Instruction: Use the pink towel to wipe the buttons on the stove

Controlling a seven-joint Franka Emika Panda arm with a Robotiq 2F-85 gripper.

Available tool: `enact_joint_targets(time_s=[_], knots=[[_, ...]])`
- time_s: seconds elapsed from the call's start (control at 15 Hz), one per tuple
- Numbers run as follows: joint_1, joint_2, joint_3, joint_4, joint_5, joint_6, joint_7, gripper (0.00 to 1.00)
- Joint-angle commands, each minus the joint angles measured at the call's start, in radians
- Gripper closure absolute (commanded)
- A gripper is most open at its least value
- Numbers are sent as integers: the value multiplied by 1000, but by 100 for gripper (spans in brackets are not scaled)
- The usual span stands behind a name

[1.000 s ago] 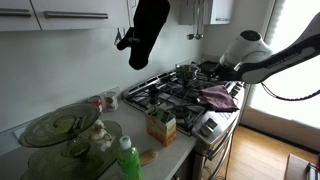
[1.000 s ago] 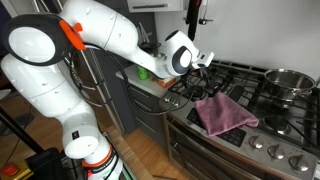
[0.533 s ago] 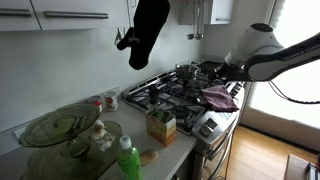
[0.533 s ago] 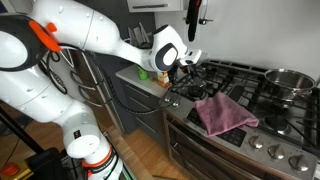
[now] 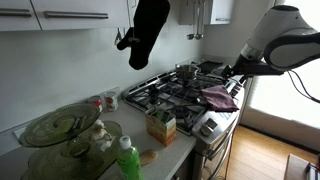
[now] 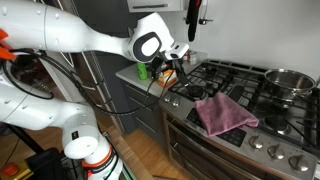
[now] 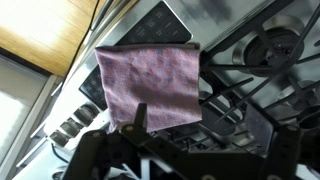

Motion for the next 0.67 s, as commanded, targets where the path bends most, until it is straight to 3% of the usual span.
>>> enact_joint_targets(time_s=[0.0, 0.4, 0.47, 0.6], knots=[[-84, -90, 63, -37, 1, -87, 53, 0], [-169, -161, 79, -67, 13, -146, 200, 0], [-148, -119, 71, -33, 5, -127, 151, 0], [-161, -134, 70, -43, 4, -129, 174, 0]])
